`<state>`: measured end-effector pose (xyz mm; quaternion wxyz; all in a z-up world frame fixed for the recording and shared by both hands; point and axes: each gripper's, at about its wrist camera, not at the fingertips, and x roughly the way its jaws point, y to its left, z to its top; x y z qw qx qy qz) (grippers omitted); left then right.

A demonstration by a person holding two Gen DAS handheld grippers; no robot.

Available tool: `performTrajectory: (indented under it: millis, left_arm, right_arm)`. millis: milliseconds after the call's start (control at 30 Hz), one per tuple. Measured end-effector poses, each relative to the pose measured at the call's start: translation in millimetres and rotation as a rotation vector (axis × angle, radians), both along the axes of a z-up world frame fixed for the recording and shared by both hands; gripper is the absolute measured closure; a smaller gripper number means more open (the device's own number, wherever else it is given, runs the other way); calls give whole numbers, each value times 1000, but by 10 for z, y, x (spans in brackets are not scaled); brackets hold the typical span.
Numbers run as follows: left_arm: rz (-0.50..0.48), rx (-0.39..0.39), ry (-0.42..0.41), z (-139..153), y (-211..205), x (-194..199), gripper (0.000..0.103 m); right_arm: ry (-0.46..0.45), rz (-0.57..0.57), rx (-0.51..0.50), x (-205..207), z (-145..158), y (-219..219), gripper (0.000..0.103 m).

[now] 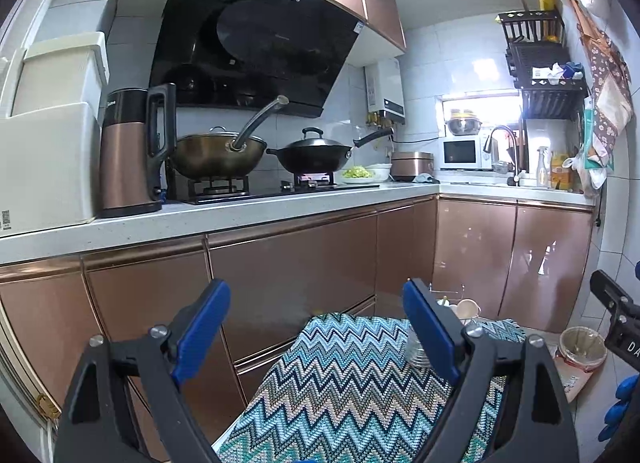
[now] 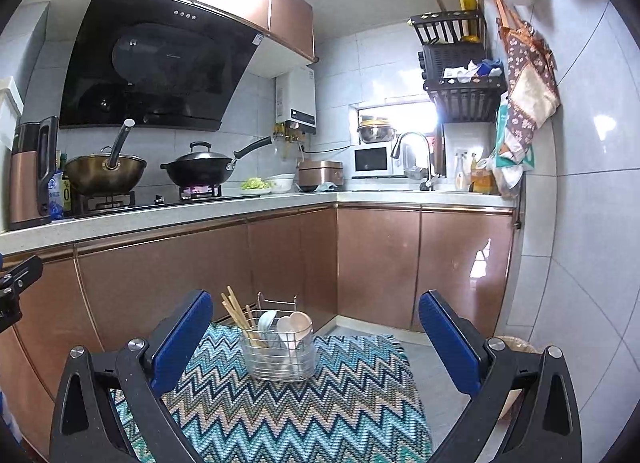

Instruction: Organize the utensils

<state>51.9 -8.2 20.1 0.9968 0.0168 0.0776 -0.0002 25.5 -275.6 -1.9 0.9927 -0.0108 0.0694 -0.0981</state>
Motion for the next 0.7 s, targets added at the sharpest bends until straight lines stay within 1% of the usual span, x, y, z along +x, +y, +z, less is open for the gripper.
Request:
performTrajectory:
  millis: [167, 567, 700]
  left_arm:
    - [16, 2, -2, -13, 20, -28, 15]
    - [37, 24, 1, -57, -35, -34, 15]
    - [29, 26, 3, -77, -57, -43, 15]
  right_arm:
    - [4, -15, -13, -25, 7, 25, 0]
    - [12, -73, 11, -73, -7, -80, 0]
    - [15, -83, 16, -75, -19, -102, 0]
